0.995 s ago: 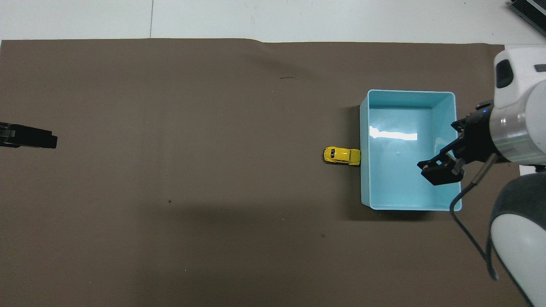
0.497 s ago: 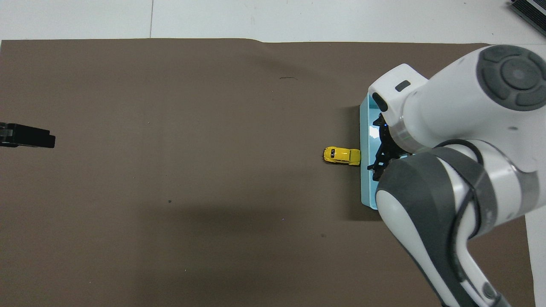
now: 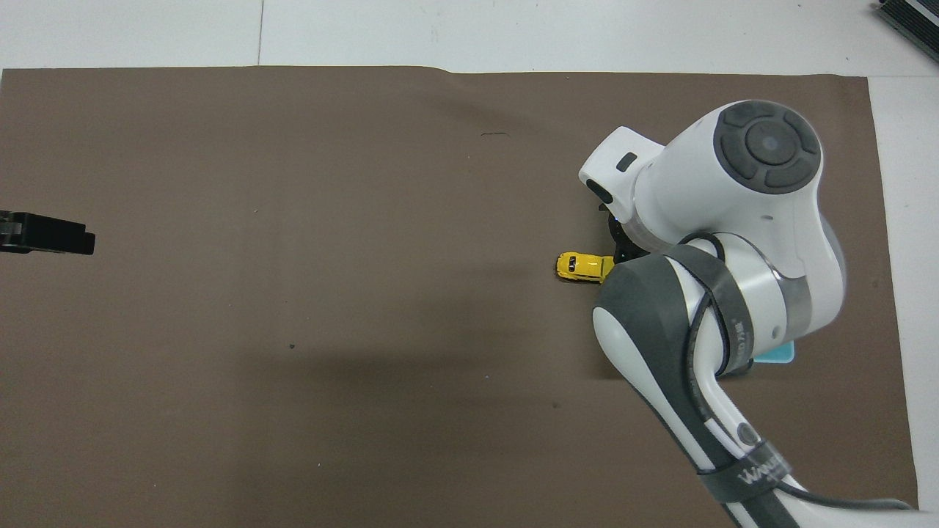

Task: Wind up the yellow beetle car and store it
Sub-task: 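Lower the right gripper and grasp the yellow car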

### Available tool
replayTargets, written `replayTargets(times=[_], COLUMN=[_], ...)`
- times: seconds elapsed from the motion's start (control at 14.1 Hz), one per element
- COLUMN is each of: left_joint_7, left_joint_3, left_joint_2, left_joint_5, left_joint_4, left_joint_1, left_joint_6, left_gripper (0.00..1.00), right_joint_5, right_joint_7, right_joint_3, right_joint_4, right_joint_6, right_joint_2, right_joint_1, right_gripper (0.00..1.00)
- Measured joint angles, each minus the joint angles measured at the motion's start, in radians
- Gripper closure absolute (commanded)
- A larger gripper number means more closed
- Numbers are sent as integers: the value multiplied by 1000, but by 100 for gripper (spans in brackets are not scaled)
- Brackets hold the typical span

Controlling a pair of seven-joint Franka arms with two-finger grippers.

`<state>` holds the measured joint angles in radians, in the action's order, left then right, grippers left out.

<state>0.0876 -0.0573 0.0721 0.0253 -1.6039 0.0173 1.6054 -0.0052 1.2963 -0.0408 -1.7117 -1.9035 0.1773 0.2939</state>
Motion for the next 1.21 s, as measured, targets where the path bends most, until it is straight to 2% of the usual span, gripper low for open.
replayTargets(times=[0.57,0.99,1.21], left_joint_7=[0,-1,-1], left_joint_3=[0,0,0], left_joint_2=[0,0,0], left_joint_5=[0,0,0], left_joint_4=[0,0,0], left_joint_1=[0,0,0], left_joint_6=[0,0,0], left_gripper=[0,0,0], right_joint_5=[-22,-24,-24], right_joint_7=[30,43,51], right_joint_3=[3,4,4], right_joint_4=[-174,-204,-204], right_joint_6=[-205,-346,-361], right_joint_2=[21,111,136], right_joint_1=[-6,-26,-39], right_gripper=[0,0,0])
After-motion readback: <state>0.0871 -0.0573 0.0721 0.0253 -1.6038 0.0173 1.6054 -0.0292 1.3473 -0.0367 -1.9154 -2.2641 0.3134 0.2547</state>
